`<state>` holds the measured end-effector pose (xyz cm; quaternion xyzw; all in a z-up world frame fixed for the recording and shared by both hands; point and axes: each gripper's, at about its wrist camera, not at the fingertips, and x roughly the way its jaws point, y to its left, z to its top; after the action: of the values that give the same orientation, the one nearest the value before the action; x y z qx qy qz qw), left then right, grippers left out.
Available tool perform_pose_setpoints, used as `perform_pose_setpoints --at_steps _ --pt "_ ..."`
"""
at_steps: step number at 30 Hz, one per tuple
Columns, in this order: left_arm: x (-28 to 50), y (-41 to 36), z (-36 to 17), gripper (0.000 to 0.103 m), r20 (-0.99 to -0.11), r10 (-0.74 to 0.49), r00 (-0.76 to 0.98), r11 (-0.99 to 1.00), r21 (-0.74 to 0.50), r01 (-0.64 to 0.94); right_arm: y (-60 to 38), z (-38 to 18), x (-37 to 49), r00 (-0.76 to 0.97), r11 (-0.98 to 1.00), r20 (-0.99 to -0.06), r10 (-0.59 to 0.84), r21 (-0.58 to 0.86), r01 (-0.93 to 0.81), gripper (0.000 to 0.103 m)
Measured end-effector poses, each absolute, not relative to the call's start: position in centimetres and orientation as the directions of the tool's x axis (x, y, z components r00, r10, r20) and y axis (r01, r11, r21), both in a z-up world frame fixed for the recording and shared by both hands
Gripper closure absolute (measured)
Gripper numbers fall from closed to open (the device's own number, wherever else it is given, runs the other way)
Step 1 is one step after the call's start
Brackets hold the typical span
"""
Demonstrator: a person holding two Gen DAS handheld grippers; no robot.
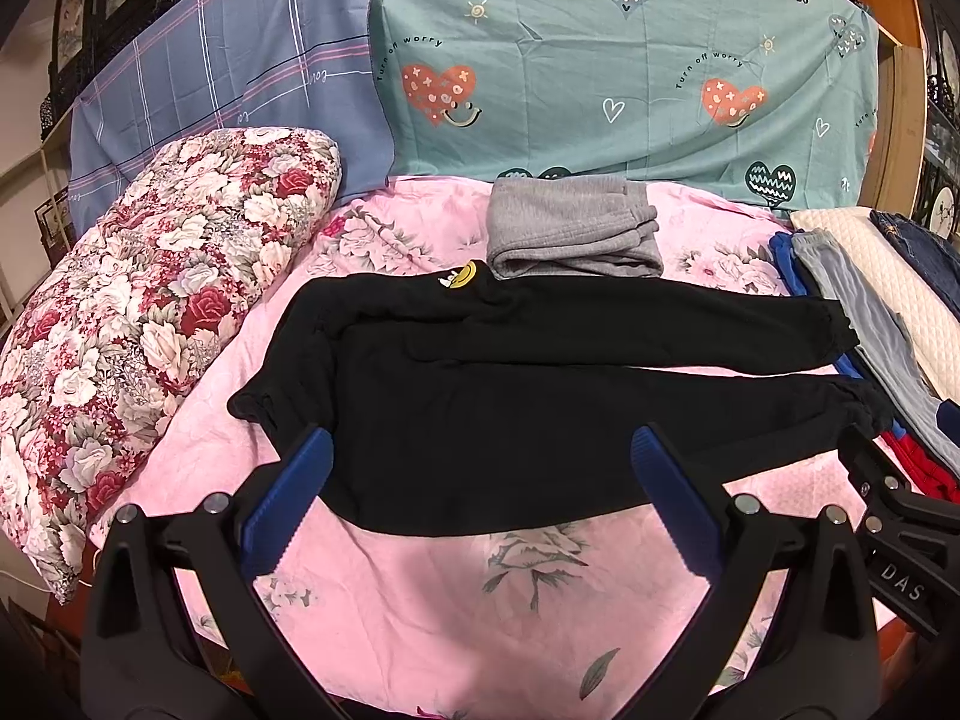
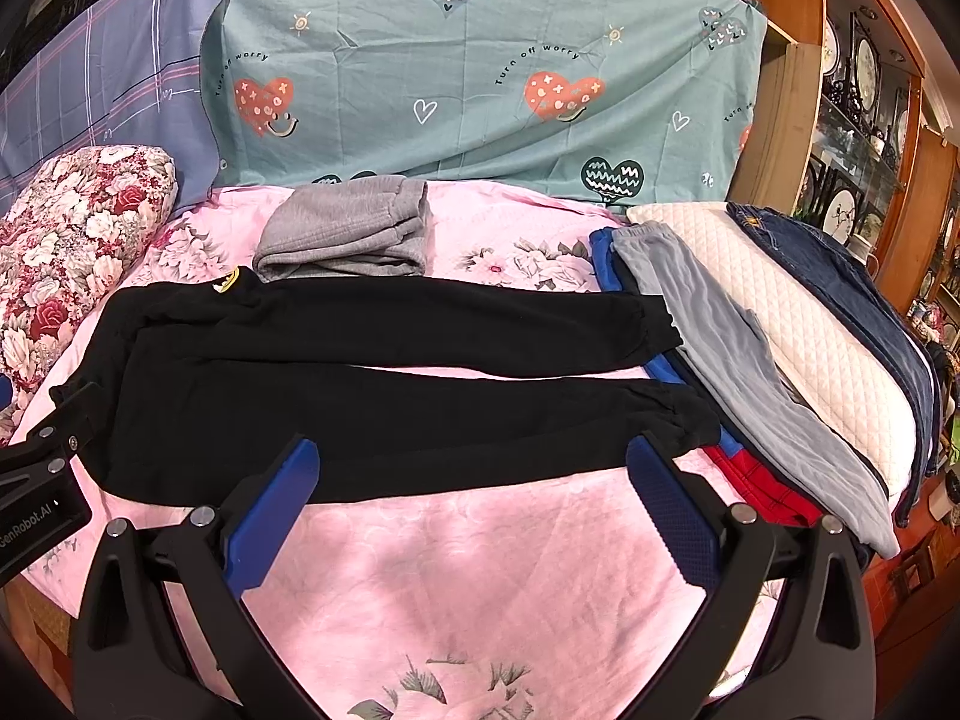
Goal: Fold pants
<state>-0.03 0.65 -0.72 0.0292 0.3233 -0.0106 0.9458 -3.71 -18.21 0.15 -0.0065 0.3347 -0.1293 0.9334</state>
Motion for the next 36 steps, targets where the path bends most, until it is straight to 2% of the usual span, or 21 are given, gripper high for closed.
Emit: perform_pose_setpoints --at_steps 36 --pt "0.12 0.61 -1.40 0.002 -0.624 -0.002 0.782 0.998 0.050 0.042 -18.23 -0.45 -3.55 0.737 0.968 -0.631 -0.241 -0.099 0.232 0.001"
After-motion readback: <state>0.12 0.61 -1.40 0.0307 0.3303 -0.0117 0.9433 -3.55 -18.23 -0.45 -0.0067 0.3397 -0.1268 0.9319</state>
